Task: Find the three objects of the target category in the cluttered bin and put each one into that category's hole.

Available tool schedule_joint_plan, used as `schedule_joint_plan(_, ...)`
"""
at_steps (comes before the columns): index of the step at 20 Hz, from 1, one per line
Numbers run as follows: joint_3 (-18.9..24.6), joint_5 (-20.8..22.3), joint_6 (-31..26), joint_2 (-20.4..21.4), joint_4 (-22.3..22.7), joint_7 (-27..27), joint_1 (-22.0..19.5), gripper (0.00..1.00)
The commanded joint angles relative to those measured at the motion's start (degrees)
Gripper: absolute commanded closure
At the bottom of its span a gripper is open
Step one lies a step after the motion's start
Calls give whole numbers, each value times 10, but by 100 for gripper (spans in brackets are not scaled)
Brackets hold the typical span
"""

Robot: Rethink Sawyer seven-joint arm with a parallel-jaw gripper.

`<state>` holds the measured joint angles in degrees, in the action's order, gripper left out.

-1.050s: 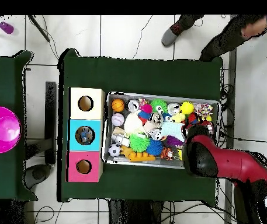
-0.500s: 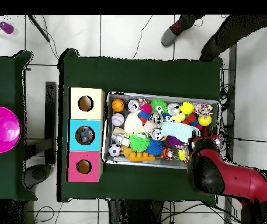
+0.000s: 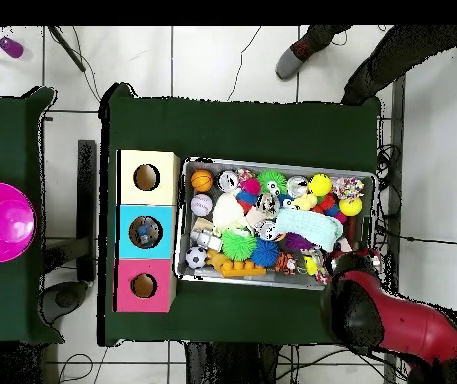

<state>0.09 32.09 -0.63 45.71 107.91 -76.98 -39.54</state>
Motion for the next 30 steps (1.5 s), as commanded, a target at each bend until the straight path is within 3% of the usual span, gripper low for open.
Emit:
schedule_joint_plan(1, -123, -67, 68, -44, 4, -179, 114, 0)
schedule_joint_plan(5, -117, -114, 7, 35, 51, -191, 134, 0)
schedule_joint_plan(8, -152, -160, -14, 21, 19, -202, 193, 0)
schedule_joint_plan(12, -144, -192, -42, 10, -8, -184, 210, 0)
schedule_joint_plan(18, -101, -198, -13, -9, -1, -158, 180, 0)
schedule_joint_plan(23, -44, -227, 36, -50, 10, -191, 139, 0)
schedule_joint_plan(26, 0, -236, 35, -56, 17, -191, 100, 0)
schedule_joint_plan(30, -2, -250, 44, -72, 13, -192, 101, 0)
